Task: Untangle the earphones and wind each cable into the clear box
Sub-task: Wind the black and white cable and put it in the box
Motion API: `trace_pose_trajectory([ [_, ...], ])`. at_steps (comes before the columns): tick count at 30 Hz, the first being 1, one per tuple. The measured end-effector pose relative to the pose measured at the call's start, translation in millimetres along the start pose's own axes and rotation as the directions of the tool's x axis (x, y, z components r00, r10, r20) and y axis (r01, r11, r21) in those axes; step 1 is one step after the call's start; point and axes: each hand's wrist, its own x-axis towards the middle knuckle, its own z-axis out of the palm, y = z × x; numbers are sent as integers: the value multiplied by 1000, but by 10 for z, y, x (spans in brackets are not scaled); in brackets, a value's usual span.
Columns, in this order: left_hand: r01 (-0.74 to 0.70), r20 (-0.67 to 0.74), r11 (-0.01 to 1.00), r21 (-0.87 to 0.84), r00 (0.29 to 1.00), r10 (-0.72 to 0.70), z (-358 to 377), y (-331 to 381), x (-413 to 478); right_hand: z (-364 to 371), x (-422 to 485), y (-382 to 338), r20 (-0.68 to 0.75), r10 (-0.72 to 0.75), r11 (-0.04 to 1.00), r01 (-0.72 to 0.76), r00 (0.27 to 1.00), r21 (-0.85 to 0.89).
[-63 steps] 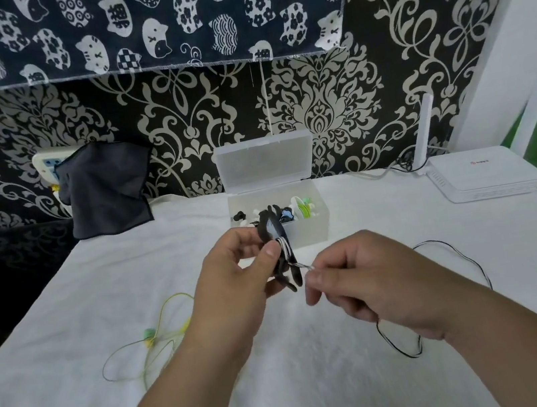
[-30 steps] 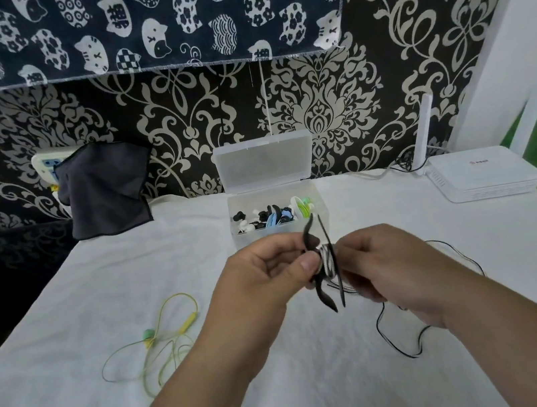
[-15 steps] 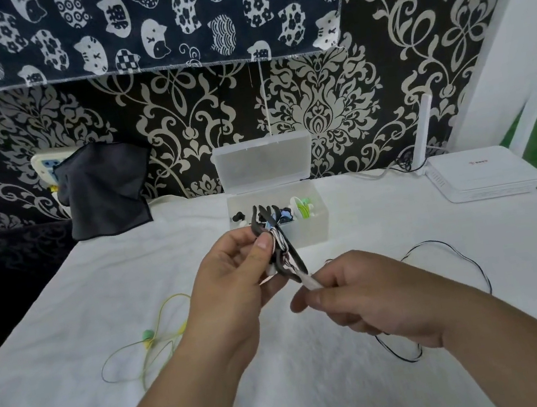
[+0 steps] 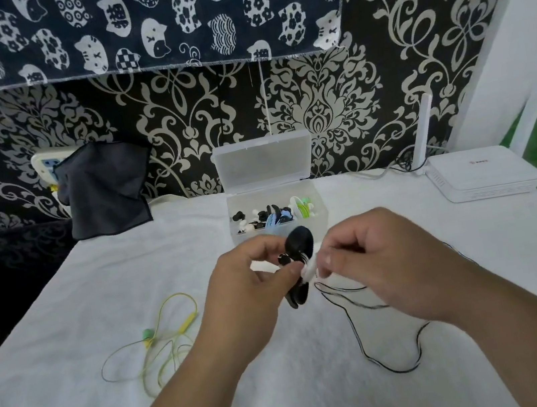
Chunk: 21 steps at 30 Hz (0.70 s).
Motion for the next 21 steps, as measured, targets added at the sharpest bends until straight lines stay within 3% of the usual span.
trace_pose_trajectory([
  [3, 56, 98, 996, -64, 994, -49, 23, 8, -22, -76, 19, 53, -153, -44, 998, 36, 987, -59],
  [7, 111, 214, 979, -173, 974, -72, 52, 27, -59, -136, 52, 136, -281, -21, 1000, 24, 959, 7],
  [14, 213, 351, 900, -381, 934, -72, 109, 64, -110, -64, 93, 257, -237, 117, 966, -56, 964, 251],
  [21, 300, 349, 794, -530, 930, -118, 128, 75, -125, 9, 122, 263, -213, 207, 930, -125, 955, 346],
])
